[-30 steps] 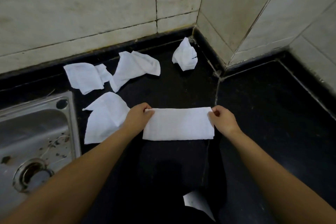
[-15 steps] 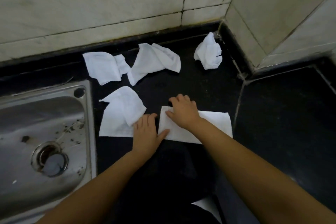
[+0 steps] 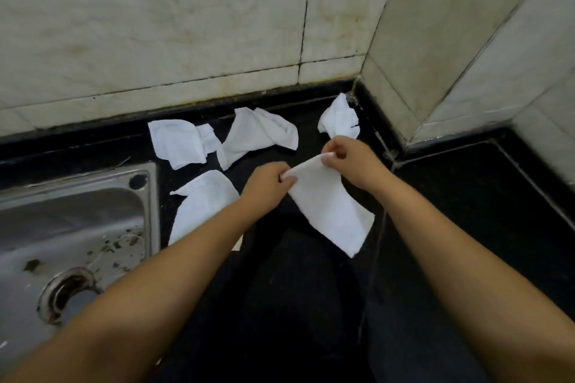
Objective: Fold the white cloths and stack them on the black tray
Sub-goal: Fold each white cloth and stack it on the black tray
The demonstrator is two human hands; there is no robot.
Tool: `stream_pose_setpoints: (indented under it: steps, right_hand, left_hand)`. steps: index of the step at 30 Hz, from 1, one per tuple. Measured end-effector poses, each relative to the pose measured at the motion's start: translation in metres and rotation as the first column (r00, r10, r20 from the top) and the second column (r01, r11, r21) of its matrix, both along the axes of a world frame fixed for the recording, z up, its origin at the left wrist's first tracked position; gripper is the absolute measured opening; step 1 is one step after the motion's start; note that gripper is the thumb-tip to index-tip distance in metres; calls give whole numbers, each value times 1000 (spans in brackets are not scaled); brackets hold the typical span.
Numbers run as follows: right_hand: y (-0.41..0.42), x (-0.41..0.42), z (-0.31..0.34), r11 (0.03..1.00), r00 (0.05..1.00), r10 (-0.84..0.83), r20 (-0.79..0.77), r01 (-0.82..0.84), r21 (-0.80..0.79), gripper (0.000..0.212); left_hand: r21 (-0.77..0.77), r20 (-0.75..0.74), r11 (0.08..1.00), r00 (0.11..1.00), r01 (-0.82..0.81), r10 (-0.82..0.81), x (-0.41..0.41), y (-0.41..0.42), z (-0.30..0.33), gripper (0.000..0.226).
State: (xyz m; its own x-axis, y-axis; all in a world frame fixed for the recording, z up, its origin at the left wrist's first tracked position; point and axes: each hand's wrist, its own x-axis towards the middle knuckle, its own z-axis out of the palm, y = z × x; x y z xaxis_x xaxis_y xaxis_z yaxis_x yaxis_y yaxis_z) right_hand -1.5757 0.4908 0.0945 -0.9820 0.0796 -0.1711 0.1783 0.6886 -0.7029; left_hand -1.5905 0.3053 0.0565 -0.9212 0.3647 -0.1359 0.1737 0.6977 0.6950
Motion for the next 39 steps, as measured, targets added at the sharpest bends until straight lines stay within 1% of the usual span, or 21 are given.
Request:
stream_pose_setpoints:
  steps: [2, 4, 6, 7, 9, 10, 12, 14, 16, 18, 20, 22, 24, 27, 28, 30, 32, 35, 37, 39]
  right_hand:
    - [17, 1, 27, 998, 993, -57, -101, 58, 9, 8]
    - [25, 8, 53, 993, 976, -91, -196, 76, -85, 4]
    - [26, 22, 72, 985, 950, -104, -295, 57, -162, 11]
    - [25, 30, 76, 983, 939, -101, -329, 44, -176, 13]
    - [24, 46, 76, 985, 938, -70, -338, 11, -174, 8]
    - [23, 54, 71, 985, 942, -56, -330, -1, -171, 5]
    - [21, 71, 50, 988, 959, -33, -282, -12, -156, 8]
    - [17, 93, 22, 991, 985, 11, -174, -34, -129, 14]
    - [11, 121, -10, 987, 998, 54, -39, -59, -149, 16]
    - [6, 148, -37, 979, 990, 102, 94, -83, -184, 15]
    - [2, 166, -53, 974, 966, 156, 205, -116, -192, 14]
    - [1, 172, -60, 971, 951, 175, 255, -125, -203, 13]
    - [4, 164, -62, 974, 960, 147, 240, -99, -203, 12]
    - [10, 132, -63, 986, 976, 62, 208, -28, -163, 10]
    - [12, 118, -64, 989, 980, 29, 197, 1, -150, 10]
    - [12, 91, -66, 991, 984, -39, 176, 61, -121, 10]
    - [11, 67, -69, 989, 977, -93, 190, 113, -96, 12]
    - [7, 45, -82, 989, 960, -131, 249, 143, -31, 14]
    - [4, 40, -92, 990, 951, -134, 279, 117, 76, 19]
    - [3, 43, -98, 974, 959, -154, 240, 107, 197, 29]
  left_hand:
    - [17, -120, 999, 992, 35, -33, -14, 11, 33, 19]
    - [50, -236, 996, 970, 68, -54, -20, 18, 62, 17]
    - [134, -339, 988, 940, 82, -33, -17, 18, 82, 13]
    - [188, -375, 978, 927, 86, -10, -12, 16, 86, 14]
    - [253, -401, 960, 916, 120, -9, 1, 8, 84, 15]
    - [253, -392, 957, 920, 142, -33, 9, 3, 77, 14]
    - [225, -324, 959, 941, 173, -94, 26, -8, 56, 14]
    - [197, -205, 961, 967, 194, -153, 48, -18, 31, 15]
    - [146, -71, 959, 970, 242, -234, 69, -29, 2, 13]
    - [57, 80, 944, 941, 324, -328, 88, -38, -24, 13]
    - [-9, 205, 911, 893, 412, -402, 102, -45, -41, 14]
    - [-27, 273, 902, 871, 430, -408, 107, -48, -49, 13]
    - [-7, 286, 937, 898, 350, -334, 103, -45, -49, 11]
    - [74, 272, 987, 949, 145, -159, 81, -31, -44, 10]
    - [81, 253, 992, 961, 95, -112, 71, -25, -44, 14]
    - [47, 208, 998, 977, 29, -38, 51, -14, -45, 20]
    - [1, 184, 1000, 983, -14, 14, 34, -4, -50, 24]
    - [-79, 183, 996, 982, -36, 50, 17, 7, -60, 21]
    - [-111, 191, 993, 979, -43, 64, 13, 12, -69, 18]
    - [-147, 170, 987, 981, -70, 95, 15, 15, -74, 14]
